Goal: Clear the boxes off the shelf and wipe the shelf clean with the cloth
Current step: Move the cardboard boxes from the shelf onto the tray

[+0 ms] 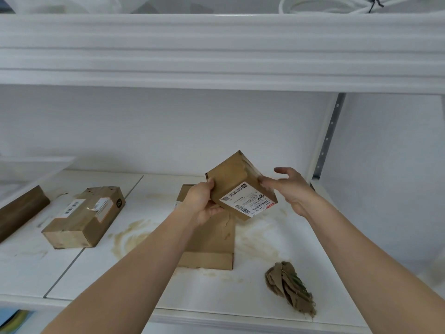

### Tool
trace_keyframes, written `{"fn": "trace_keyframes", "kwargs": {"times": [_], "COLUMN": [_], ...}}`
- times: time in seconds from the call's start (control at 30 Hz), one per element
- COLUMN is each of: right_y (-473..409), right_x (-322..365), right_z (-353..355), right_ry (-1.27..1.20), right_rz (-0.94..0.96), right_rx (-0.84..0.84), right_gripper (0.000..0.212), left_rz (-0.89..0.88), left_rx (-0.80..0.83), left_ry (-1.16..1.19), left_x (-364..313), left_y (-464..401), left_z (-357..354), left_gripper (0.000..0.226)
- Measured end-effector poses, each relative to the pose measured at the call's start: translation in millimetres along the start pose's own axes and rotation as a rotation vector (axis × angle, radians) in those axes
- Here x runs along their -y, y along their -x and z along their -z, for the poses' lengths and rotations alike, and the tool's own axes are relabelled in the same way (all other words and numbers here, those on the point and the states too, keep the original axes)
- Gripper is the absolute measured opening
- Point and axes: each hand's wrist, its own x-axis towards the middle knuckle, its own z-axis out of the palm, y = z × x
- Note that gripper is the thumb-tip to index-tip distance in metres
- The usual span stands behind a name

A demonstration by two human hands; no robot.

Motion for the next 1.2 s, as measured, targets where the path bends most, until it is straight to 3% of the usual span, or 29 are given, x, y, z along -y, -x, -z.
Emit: {"fn": "trace_keyframes", "kwargs": {"times": [0.1,0.17,0.3,0.5,0.8,0.93,1.2], "right_y": [1,3,9,6,7,8,9], "right_x": [-2,-2,-1,1,7,8,11], "right_z": [2,1,-1,5,8,10,7], "right_ry": [0.038,0.037,0.002,-0.077,-0.153,-0.112,-0.025], "right_rz": [-0.133,-0.196,-0.162,-0.07,-0.059,0.011,0.259], "right_rx": [0.06,0.129,0.253,0.267,0.17,0.209,0.233], "right_gripper": [0.102,0.112,0.086,0.041,0.039,0.026,0.042], "left_rz": [0.02,0.022,0.037,0.005,0.024,0.043,0.088], "left_rx": [-0.012,-0.024,-0.047,-0.147,-0.101,-0.102,-0.012], "left_ry": [0.082,0.105,0.102,0.031,0.078,0.146,0.174], "left_x": [0,0,0,0,-8,-10,-5], "left_y": [1,1,1,-9,5,13,-3], "left_z": [2,2,2,12,10,8,16], "left_gripper": [0.022,0.023,0.027,0.023,0.026,0.024,0.076]}}
